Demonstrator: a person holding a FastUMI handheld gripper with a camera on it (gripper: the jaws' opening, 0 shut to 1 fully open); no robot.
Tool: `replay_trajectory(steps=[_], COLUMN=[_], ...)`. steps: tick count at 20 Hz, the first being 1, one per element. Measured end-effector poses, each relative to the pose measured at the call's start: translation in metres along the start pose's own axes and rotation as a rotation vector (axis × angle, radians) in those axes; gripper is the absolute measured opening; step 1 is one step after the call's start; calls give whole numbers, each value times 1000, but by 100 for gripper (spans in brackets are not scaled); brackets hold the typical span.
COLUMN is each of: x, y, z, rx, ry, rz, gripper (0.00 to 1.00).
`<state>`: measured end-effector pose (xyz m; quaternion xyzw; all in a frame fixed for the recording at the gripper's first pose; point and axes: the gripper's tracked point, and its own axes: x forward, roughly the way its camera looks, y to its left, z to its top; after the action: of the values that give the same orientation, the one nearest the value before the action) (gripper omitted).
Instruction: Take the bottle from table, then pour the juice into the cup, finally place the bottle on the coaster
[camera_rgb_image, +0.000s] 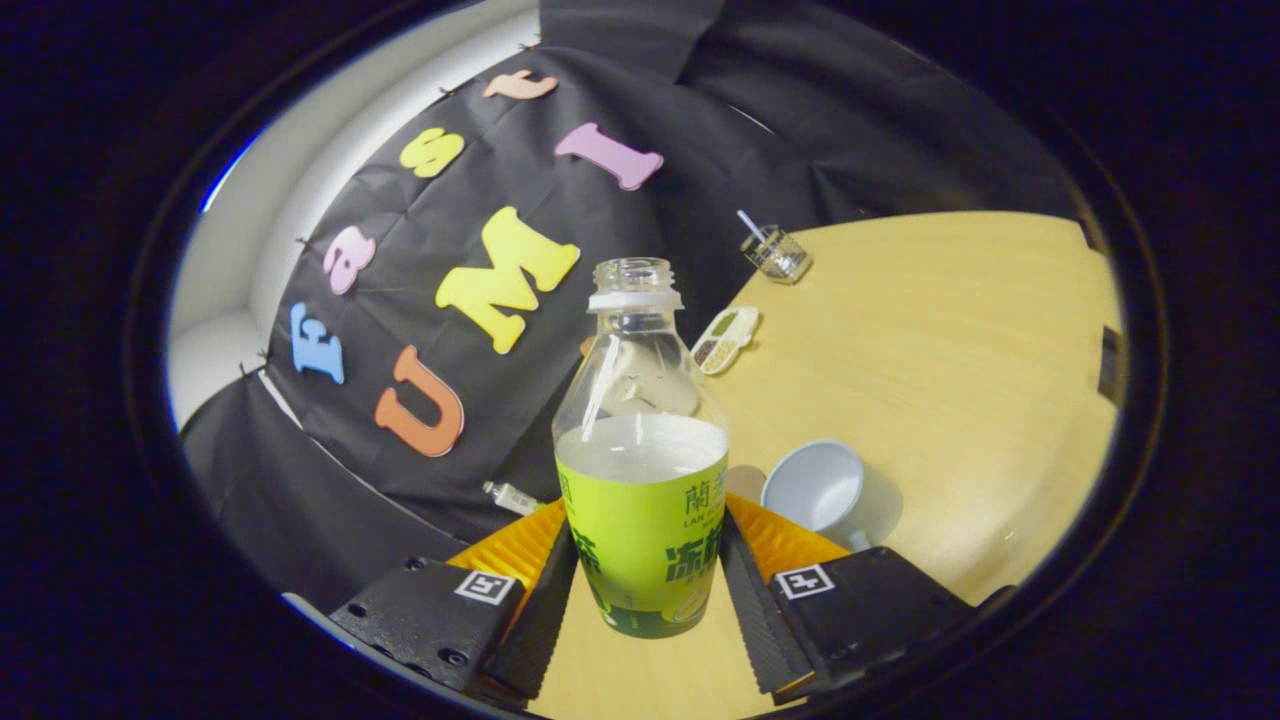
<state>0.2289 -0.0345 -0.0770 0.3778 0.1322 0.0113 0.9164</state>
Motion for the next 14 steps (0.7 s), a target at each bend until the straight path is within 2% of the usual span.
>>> replay_trajectory(steps=[3, 7, 11, 14], x=[6, 28, 49, 81], y=[11, 15, 28, 18], z=[20, 19, 4, -2], rx=[-188, -434, -605, -772], ry=[-53, -76, -69, -100], rz=[-3, -52, -11, -70], gripper=[80, 80, 80, 81])
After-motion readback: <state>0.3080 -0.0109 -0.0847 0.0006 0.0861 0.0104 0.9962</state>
